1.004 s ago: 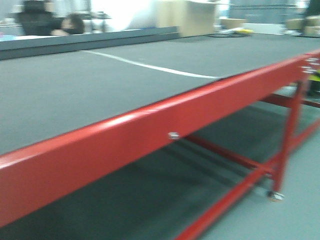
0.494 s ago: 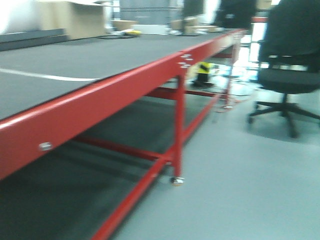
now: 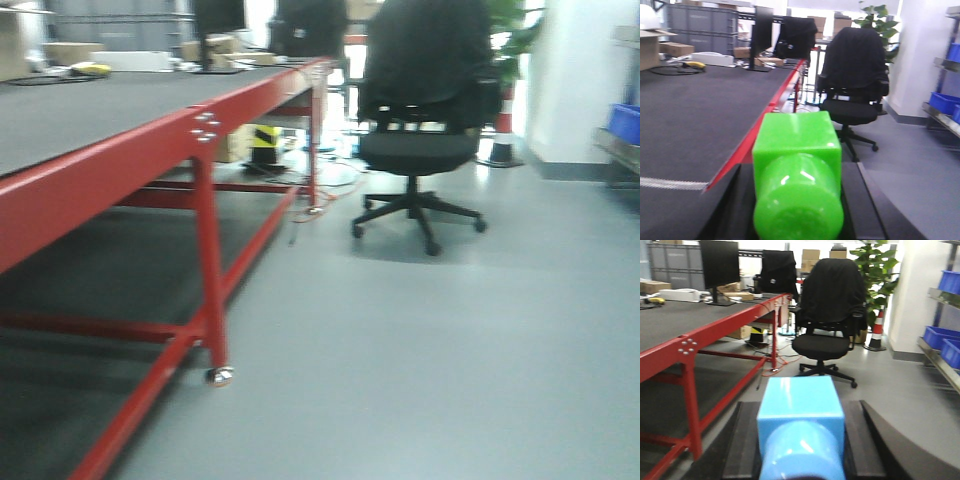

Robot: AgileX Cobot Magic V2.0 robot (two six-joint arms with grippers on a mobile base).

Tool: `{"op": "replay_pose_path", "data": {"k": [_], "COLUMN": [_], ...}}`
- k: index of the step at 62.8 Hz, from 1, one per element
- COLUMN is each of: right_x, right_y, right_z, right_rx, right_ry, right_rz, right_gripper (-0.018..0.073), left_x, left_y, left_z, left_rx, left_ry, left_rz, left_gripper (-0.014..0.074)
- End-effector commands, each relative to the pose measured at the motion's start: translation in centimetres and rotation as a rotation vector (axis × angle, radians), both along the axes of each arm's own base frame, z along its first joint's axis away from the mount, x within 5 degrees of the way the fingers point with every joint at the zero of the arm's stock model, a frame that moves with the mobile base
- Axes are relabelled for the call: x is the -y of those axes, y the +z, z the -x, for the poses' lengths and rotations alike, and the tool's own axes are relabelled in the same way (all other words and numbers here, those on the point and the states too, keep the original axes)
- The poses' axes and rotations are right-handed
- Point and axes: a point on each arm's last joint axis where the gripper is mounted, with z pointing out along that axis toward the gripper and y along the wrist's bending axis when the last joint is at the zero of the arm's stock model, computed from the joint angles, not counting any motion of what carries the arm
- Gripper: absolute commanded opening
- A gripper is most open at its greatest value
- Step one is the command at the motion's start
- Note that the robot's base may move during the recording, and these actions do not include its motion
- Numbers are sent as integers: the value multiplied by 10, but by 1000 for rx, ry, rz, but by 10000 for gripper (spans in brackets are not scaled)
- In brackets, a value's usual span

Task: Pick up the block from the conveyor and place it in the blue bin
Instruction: 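Drive away from the conveyor while holding both blocks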

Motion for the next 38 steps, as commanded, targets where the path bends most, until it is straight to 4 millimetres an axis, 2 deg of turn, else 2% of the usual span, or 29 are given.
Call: {"op": "replay_pose_path", "data": {"k": [1,38], "right_x": [1,1], "right_y": [5,5], "right_z": [2,2], "right_rx": [33,33], "right_ry": [-5,-5], "right_rz": [11,11], "right_gripper": [-162,-162], "left_x": [0,0], "left_y": [2,2], "left_z": [1,1], "left_rx": [21,21], "left_ry": [-7,-7], "left_rz": [16,16], "left_gripper": [-111,-111]}}
